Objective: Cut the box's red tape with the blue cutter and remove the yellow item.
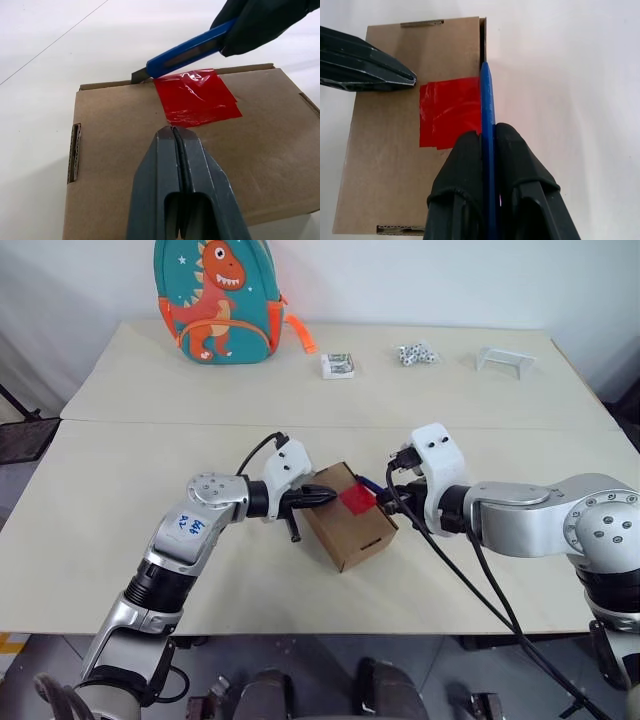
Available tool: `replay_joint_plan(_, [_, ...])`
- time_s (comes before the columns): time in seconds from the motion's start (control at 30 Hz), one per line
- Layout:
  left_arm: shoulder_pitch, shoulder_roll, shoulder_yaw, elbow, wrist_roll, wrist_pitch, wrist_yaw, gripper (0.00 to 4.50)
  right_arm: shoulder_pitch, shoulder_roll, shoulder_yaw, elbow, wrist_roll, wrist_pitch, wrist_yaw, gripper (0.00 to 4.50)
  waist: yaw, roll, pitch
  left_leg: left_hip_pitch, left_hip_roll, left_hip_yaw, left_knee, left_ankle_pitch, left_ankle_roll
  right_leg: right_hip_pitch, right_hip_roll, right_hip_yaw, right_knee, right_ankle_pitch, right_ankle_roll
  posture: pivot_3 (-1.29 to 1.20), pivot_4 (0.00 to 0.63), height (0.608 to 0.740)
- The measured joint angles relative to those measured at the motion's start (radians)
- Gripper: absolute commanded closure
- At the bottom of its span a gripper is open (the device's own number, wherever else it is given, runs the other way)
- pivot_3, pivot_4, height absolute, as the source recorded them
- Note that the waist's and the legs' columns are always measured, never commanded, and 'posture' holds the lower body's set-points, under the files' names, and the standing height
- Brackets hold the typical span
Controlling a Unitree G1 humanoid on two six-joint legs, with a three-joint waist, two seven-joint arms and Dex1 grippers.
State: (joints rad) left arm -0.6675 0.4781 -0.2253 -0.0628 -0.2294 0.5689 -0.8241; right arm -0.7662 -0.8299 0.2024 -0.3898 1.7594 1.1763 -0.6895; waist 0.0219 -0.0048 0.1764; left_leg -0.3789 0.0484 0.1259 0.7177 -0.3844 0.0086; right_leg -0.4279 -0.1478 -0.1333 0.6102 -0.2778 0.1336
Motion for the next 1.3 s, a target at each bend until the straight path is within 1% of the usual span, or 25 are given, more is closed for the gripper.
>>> replay_joint_plan(0.07, [0.000, 0.000, 0.000, 0.000, 0.001, 0.000, 0.000, 4.50, 0.002, -0.005, 0.001, -0.001, 0.008, -0.002, -0.002, 4.37, 0.000, 0.000, 0.000, 0.000, 0.000, 0.000, 0.000, 0.000, 0.000, 0.000, 0.000, 0.000, 0.000, 0.000, 0.000, 0.00, 0.150, 0.740])
replay_joint_plan(0.23, [0.002, 0.001, 0.000, 0.000, 0.002, -0.003, -0.004, 4.50, -0.003, -0.040, 0.025, -0.002, 0.088, -0.035, -0.042, 4.37, 0.000, 0.000, 0.000, 0.000, 0.000, 0.000, 0.000, 0.000, 0.000, 0.000, 0.000, 0.000, 0.000, 0.000, 0.000, 0.00, 0.150, 0.740])
replay_joint_plan(0.3, [0.002, -0.001, -0.001, 0.000, 0.004, -0.004, -0.005, 4.50, -0.016, -0.073, 0.042, 0.004, 0.146, -0.044, -0.061, 4.37, 0.000, 0.000, 0.000, 0.000, 0.000, 0.000, 0.000, 0.000, 0.000, 0.000, 0.000, 0.000, 0.000, 0.000, 0.000, 0.00, 0.150, 0.740])
replay_joint_plan(0.4, [0.004, -0.005, -0.002, -0.001, 0.004, -0.005, -0.005, 4.50, -0.030, -0.108, 0.062, 0.005, 0.177, -0.045, -0.058, 4.37, 0.001, 0.000, 0.000, 0.000, 0.000, 0.000, 0.000, 0.000, 0.000, 0.000, 0.000, 0.000, 0.000, 0.000, 0.000, 0.00, 0.150, 0.740])
replay_joint_plan(0.5, [0.006, -0.010, -0.003, -0.001, 0.005, -0.006, -0.004, 4.50, -0.036, -0.128, 0.074, 0.005, 0.180, -0.045, -0.039, 4.37, 0.001, 0.000, 0.000, 0.000, 0.000, 0.000, 0.000, 0.000, 0.000, 0.000, 0.000, 0.000, 0.000, 0.000, 0.000, 0.00, 0.150, 0.740])
replay_joint_plan(0.93, [0.019, -0.018, -0.004, -0.012, 0.005, -0.007, 0.005, 4.50, -0.056, -0.148, 0.099, 0.031, 0.187, -0.049, -0.004, 4.37, 0.001, 0.000, 0.000, 0.001, 0.000, 0.000, 0.000, 0.000, 0.000, 0.000, 0.000, 0.000, 0.000, 0.000, 0.000, 0.00, 0.150, 0.740])
replay_joint_plan(1.3, [0.028, -0.026, -0.009, -0.015, 0.005, -0.018, 0.008, 4.50, -0.048, -0.232, 0.111, 0.005, 0.187, -0.041, 0.080, 4.37, 0.002, 0.000, -0.001, 0.001, 0.000, 0.000, 0.000, 0.000, 0.000, 0.001, -0.001, 0.000, 0.000, 0.000, 0.000, 0.00, 0.150, 0.740])
